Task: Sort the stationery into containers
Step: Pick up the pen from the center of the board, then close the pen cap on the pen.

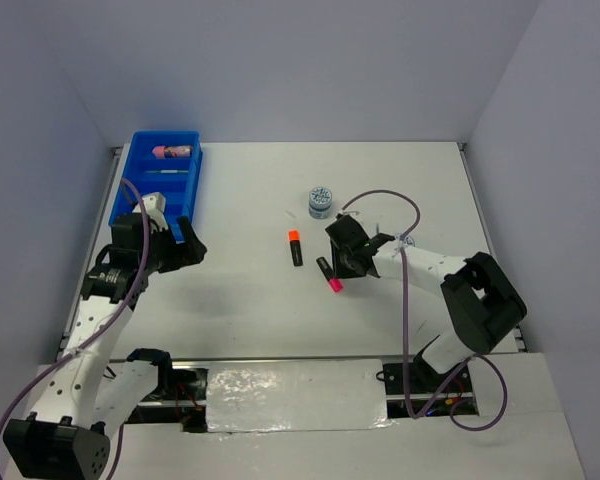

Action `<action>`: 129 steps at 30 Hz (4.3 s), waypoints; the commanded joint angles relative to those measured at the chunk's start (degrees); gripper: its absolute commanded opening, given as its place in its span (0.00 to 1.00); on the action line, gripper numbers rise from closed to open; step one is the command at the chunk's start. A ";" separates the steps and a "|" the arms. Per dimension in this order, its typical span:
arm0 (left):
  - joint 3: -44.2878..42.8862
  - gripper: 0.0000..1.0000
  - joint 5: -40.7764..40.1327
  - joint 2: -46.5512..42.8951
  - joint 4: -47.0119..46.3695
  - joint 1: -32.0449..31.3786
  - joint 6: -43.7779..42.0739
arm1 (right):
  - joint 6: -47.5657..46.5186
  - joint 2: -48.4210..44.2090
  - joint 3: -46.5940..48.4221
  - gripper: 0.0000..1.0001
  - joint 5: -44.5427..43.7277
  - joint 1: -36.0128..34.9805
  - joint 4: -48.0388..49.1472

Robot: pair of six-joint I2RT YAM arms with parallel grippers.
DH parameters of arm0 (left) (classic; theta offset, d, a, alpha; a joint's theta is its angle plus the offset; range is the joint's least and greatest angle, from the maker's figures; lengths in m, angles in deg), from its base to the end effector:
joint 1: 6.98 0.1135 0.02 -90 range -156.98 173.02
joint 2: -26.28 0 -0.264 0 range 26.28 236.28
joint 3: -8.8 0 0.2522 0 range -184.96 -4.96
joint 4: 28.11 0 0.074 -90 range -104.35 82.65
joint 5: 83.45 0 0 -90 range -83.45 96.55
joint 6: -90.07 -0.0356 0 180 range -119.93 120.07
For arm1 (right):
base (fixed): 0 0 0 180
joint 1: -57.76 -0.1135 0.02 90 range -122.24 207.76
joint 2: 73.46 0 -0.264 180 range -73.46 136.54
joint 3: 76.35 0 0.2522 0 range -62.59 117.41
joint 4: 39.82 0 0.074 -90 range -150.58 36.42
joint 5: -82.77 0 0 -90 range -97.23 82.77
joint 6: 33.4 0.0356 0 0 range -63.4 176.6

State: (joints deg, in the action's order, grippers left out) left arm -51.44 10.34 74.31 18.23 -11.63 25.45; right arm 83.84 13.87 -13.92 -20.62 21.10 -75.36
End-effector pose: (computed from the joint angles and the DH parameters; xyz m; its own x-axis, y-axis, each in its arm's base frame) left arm 0.1798 -0.0170 0.3017 -0.5633 -0.3833 -0.7320 -0.1173 0.9140 -0.3883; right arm 0.2376 0.1666 0.1765 -0.8443 -0.0733 -0.5308 -0.1155 0.9922 0.0467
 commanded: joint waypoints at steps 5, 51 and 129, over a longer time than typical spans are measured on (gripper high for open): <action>-1.07 0.99 1.83 -2.59 -3.31 -0.37 -2.71 | 1.06 2.41 2.31 0.41 -1.47 2.65 1.38; -39.23 0.94 -28.48 55.79 -3.34 -25.67 32.08 | -3.51 -34.14 3.12 0.00 -1.21 3.44 -13.03; -24.84 0.00 -11.66 36.02 -36.75 -29.28 19.26 | 8.07 -54.98 -20.17 0.00 34.12 -0.24 19.19</action>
State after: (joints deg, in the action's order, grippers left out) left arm -85.36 -11.45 119.79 -2.78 -41.61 48.21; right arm 83.97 -39.83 -30.07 6.60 22.39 -71.29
